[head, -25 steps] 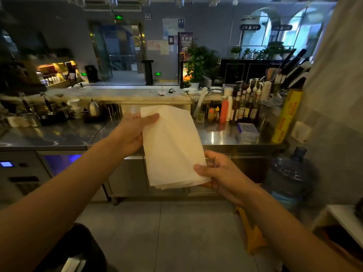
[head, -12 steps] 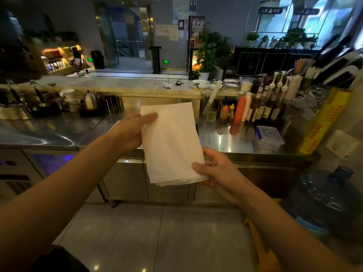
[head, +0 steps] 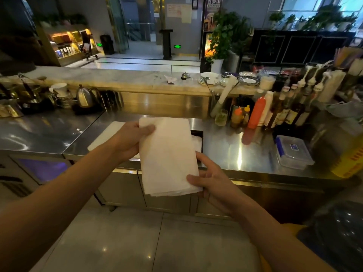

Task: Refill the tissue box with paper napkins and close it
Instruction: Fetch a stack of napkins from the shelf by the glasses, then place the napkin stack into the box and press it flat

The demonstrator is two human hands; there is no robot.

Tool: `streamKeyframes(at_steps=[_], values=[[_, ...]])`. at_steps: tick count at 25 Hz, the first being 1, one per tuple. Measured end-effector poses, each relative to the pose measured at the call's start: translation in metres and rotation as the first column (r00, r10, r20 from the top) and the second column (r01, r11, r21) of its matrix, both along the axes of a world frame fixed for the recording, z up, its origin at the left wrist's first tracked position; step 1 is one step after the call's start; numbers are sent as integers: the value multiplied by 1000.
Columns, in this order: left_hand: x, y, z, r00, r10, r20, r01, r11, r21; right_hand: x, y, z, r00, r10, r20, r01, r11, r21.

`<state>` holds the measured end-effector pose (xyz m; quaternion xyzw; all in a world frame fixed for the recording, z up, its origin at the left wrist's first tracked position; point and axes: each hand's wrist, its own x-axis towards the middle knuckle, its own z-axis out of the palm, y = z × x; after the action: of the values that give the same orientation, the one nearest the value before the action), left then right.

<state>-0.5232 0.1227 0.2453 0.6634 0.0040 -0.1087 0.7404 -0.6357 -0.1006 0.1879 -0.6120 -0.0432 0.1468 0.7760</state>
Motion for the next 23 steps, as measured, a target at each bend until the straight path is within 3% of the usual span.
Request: streamKeyframes(at_steps=[4,13,23], values=[[69,3,-17,998,-57,-1,57,998,-13,62,3,-16,1000,-9,-10,9,1000,-13],[185,5,-37,916,-398,61,397,918,25,170,19,-27,976,-213,-48,212,977,-32],[251,-34,-81,885,-465,-19,465,884,56,263,-12,-49,913,-402,-71,391,911,-131]])
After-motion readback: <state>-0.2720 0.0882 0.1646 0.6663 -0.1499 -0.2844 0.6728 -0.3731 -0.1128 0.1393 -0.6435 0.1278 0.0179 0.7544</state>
